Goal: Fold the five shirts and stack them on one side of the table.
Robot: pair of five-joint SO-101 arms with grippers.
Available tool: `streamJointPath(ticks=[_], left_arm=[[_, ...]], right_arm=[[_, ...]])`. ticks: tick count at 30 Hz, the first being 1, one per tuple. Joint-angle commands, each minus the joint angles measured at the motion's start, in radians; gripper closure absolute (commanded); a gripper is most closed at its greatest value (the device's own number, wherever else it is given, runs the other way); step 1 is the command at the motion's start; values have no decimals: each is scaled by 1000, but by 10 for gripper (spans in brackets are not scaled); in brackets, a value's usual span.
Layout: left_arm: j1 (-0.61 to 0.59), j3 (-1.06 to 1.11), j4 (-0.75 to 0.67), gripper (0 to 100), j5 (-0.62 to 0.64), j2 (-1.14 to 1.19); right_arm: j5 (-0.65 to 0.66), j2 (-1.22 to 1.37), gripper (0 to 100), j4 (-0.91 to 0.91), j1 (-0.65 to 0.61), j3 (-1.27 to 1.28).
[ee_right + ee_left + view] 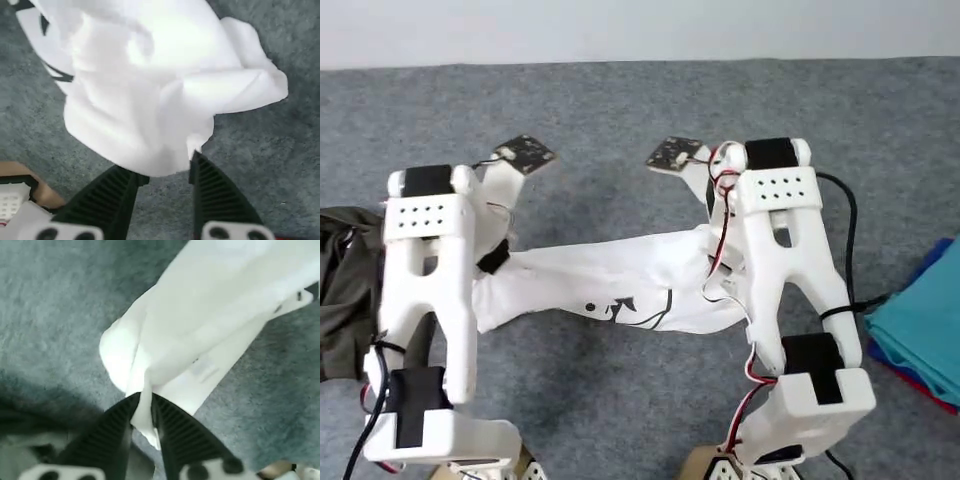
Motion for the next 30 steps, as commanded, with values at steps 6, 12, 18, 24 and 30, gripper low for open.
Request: streamJointPath(ticks=[6,12,18,24,30], left_arm=[[-103,-35,9,999,14,-15],[-110,-35,6,999,14,-8],[-121,-31,-46,999,14,-5],[-123,64,-123,999,14,-6],[-124,113,-153,999,12,-8]], right_arm=[[-34,-12,816,88,4,-38],[-109,-10,816,113,5,-38],[-141,-8,809,94,-28,-17],[-359,-7,757,-47,-42,11],[-730,-7,735,-96,-134,12]])
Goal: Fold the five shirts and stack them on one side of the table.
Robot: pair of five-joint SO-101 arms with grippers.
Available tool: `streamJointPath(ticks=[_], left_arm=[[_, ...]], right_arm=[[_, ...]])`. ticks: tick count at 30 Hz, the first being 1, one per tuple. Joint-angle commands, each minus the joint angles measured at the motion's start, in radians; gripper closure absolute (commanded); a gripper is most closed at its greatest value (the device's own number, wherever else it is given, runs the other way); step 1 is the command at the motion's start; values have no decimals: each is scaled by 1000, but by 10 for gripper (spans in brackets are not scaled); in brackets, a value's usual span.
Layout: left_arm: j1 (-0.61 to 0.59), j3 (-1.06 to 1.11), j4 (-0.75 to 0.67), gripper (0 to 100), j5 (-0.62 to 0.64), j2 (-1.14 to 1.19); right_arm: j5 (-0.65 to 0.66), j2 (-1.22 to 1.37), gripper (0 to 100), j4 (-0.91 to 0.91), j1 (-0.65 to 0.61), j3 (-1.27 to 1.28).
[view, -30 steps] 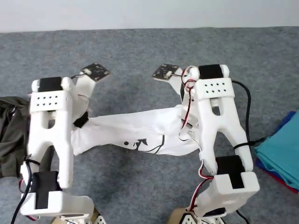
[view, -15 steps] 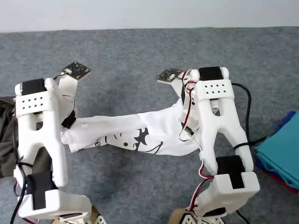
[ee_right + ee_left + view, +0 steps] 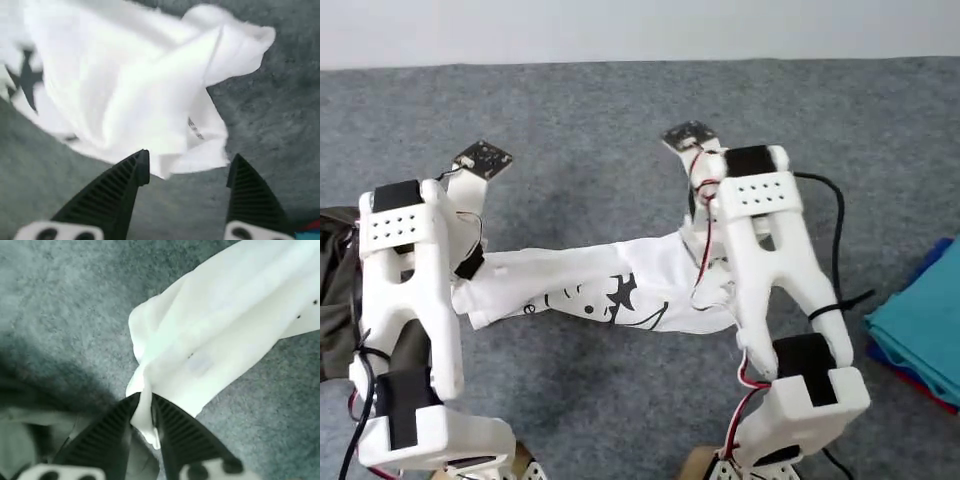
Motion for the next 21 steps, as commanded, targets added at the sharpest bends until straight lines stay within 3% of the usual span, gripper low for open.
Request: streamJointPath(ticks=[1,18,21], left_arm=[[-8,1,-20,999,0,-9],[-5,1,-18,999,0,-14],[-5,1,-18,999,0,-11]], right_arm=[[-219,-5,735,-22,-54,-6],[-269,308,740,-13,-62,-140],[-267,314,790,-12,-68,-203]])
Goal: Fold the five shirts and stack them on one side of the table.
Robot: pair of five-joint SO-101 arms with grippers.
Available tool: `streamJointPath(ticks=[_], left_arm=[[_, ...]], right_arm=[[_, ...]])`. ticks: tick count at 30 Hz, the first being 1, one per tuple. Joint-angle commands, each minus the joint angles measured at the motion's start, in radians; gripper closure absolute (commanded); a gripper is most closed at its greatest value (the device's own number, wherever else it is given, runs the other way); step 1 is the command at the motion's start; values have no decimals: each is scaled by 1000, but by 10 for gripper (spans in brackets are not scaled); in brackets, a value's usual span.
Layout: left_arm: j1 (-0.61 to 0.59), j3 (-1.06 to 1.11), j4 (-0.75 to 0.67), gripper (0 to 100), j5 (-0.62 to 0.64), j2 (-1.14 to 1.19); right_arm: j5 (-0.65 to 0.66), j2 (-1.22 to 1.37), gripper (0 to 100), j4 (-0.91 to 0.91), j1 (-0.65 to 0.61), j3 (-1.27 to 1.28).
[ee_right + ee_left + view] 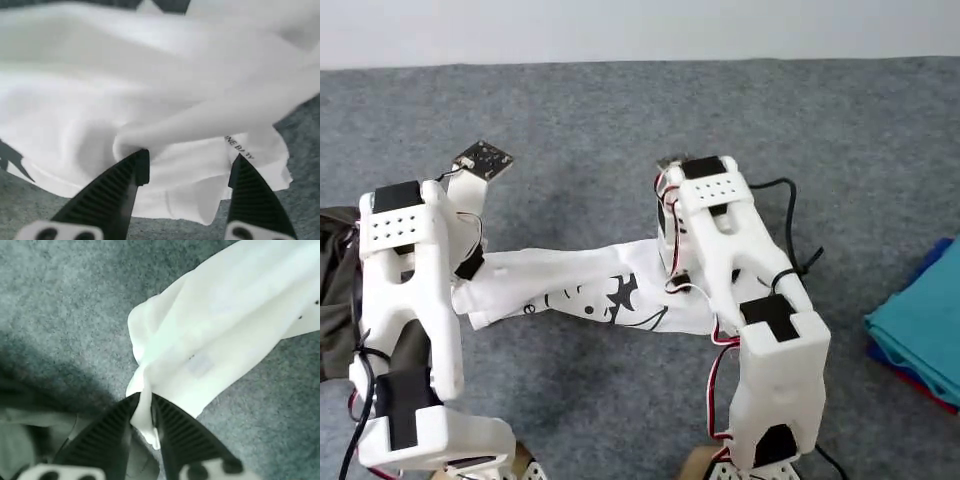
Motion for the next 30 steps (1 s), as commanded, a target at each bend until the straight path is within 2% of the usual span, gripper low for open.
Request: streamJointPath(ticks=[1,4,10,12,17,30], left_arm=[[-6,-4,-12,999,0,-9],[-6,-4,-12,999,2,-9],[-6,-4,-12,999,2,-9],[-5,-4,-12,999,2,-8],[-2,-4,-14,999,2,-8],[0,-4,-28,999,2,-8]], right_arm=[[-6,-13,821,8,-12,-114],[25,-2,886,19,-22,-153],[69,28,887,67,-22,-155],[69,36,872,88,-8,-155],[61,33,758,150,15,-157],[69,159,757,76,5,-158]])
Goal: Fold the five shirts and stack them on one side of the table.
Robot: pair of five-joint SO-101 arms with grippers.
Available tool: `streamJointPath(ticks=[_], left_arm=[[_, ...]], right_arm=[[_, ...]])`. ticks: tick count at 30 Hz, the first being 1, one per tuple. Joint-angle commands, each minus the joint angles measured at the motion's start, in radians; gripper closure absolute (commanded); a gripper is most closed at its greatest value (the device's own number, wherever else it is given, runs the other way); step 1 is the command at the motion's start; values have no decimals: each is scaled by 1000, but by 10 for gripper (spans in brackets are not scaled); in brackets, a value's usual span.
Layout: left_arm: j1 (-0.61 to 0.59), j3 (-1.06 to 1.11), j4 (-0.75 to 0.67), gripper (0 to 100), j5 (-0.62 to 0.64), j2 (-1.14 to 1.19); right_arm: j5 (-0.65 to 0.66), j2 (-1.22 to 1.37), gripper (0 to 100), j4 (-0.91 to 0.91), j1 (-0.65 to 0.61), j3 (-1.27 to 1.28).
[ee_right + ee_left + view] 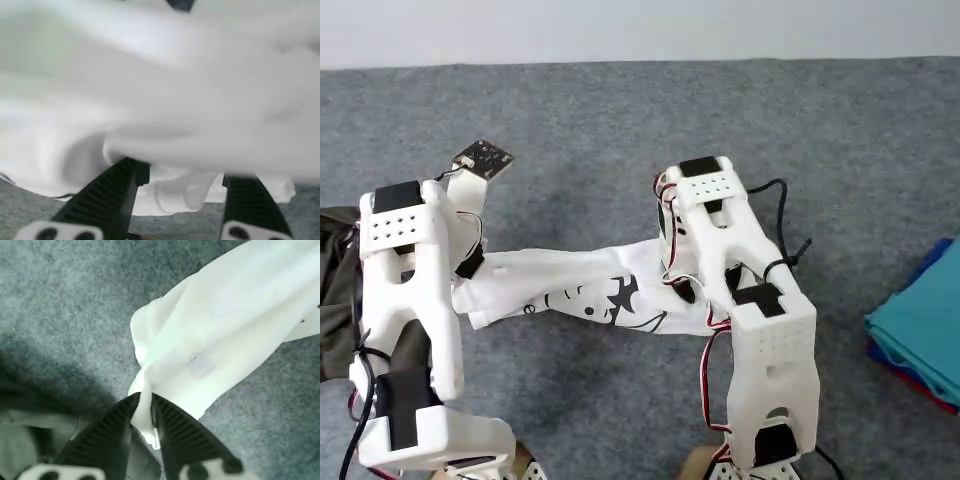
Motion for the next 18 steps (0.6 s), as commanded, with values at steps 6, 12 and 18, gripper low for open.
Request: streamJointPath(ticks=[6,12,18], left_arm=[[0,-4,-18,999,2,-8],[0,-4,-18,999,2,-8],[0,-4,-18,999,2,-8]], right_arm=[[8,-8,758,7,-30,-107],[31,-1,921,16,-30,-213],[149,-2,980,53,-35,-216]])
